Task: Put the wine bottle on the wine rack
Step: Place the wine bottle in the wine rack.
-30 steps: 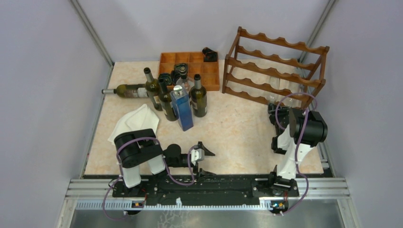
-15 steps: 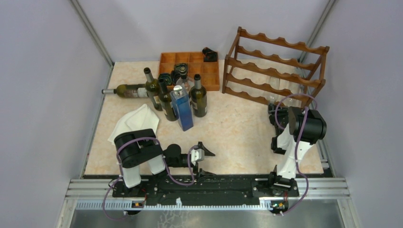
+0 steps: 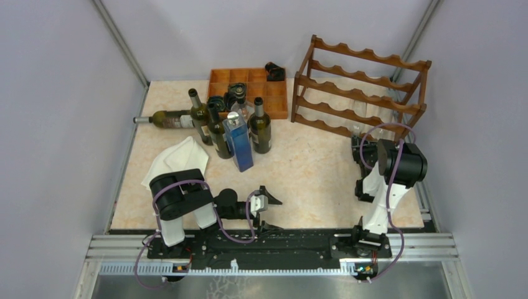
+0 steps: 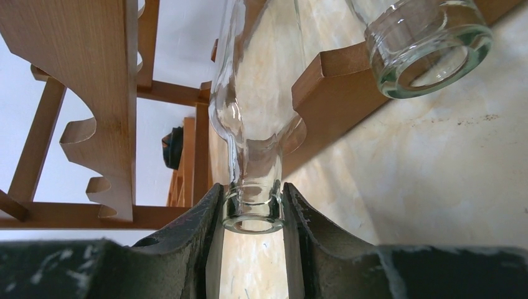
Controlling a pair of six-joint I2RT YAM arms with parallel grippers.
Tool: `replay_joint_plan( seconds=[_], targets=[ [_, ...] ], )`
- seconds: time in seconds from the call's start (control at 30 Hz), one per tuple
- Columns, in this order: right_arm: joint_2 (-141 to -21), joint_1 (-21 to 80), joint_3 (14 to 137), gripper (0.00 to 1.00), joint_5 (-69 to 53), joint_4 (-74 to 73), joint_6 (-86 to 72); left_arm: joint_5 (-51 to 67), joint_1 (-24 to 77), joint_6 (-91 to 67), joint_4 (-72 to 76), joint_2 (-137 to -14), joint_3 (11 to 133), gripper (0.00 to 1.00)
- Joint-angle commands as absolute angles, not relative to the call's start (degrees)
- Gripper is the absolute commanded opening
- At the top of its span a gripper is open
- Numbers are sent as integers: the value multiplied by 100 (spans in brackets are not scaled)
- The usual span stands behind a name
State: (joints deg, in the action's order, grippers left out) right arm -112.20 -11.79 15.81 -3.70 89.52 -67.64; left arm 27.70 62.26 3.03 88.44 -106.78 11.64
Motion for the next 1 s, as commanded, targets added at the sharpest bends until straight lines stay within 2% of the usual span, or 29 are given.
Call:
replay_joint_plan(
  seconds=[0.0, 0.97],
  targets=[
    [-11225, -1213, 1644, 0, -171, 9850, -6632, 2919, 6234, 251, 10194, -10741, 1231, 99],
    [-10312, -1003, 1514, 0, 445, 9859, -6951, 2950, 6234, 246, 10195, -10761, 1248, 99]
  ],
)
